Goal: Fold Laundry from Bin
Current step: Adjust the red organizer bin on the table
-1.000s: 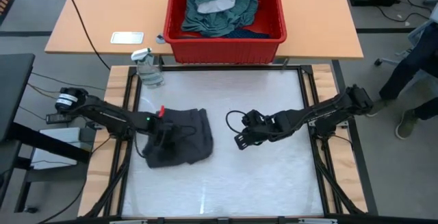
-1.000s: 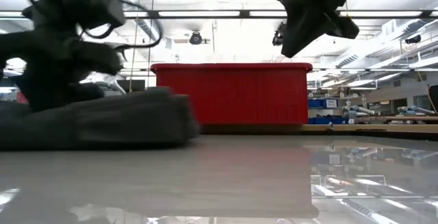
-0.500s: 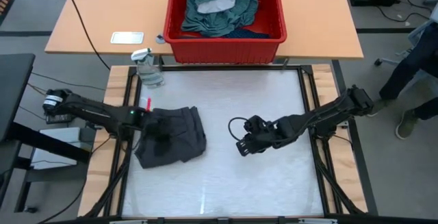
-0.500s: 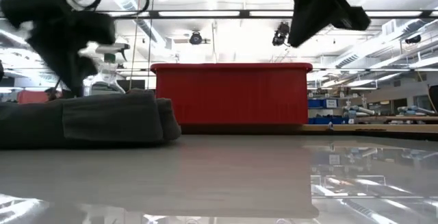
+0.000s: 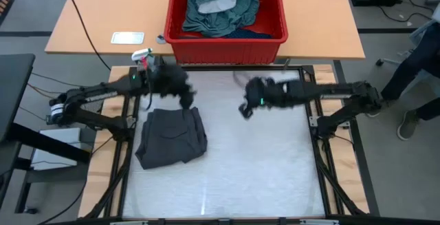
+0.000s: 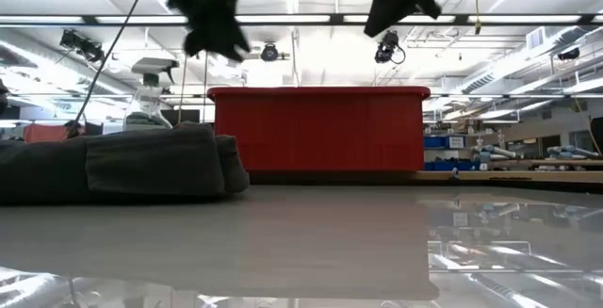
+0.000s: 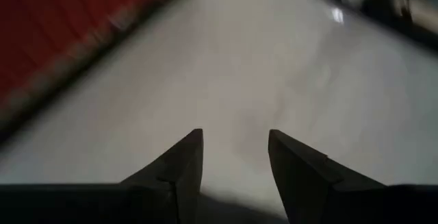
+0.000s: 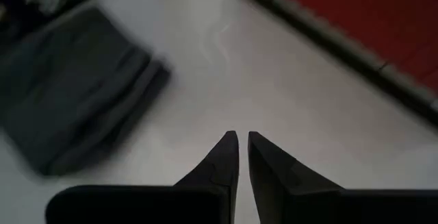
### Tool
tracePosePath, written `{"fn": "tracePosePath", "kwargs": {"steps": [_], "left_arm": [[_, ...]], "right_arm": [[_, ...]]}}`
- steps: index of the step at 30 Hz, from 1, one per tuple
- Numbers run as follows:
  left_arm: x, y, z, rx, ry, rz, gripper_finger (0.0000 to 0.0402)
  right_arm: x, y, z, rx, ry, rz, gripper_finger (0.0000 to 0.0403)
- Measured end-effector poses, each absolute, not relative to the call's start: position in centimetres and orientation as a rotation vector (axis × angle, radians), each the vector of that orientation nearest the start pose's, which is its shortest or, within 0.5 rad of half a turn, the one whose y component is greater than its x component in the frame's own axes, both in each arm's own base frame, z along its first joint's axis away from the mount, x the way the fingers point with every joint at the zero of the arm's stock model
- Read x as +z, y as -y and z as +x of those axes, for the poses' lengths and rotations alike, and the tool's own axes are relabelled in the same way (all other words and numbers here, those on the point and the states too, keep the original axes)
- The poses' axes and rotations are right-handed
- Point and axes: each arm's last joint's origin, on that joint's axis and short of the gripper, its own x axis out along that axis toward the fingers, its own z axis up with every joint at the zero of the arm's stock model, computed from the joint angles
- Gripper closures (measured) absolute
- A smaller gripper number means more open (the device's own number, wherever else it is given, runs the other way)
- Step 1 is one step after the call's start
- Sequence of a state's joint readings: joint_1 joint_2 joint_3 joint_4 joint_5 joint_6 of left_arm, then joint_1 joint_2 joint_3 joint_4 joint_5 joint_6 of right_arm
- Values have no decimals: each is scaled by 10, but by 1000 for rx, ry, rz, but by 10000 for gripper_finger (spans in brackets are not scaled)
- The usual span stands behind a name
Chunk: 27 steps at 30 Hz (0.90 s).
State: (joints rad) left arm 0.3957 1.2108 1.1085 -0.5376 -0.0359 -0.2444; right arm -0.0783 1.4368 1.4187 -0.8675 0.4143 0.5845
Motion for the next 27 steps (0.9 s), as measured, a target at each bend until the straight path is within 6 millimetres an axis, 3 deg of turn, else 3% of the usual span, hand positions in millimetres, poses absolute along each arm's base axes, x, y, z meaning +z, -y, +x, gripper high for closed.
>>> {"fn": "tracePosePath", "kwargs": {"steps": [6, 10, 14, 19, 24, 27], "left_arm": [[379, -160, 255, 621, -374, -296, 229], [392, -200, 267, 656, -362, -265, 229], [389, -241, 278, 660, -382, -234, 229], [367, -292, 285, 630, -431, -237, 229], [350, -336, 280, 639, -451, -260, 229], [349, -351, 270, 626, -453, -301, 229]], "right_arm": [[360, 106, 275, -781, -625, 352, 359], [368, 143, 265, -862, -545, 302, 359], [378, 178, 253, -945, -442, 225, 359], [386, 224, 226, -1090, -355, 155, 359], [368, 275, 193, -1172, -395, 210, 359], [361, 291, 176, -1227, -385, 306, 360]]}}
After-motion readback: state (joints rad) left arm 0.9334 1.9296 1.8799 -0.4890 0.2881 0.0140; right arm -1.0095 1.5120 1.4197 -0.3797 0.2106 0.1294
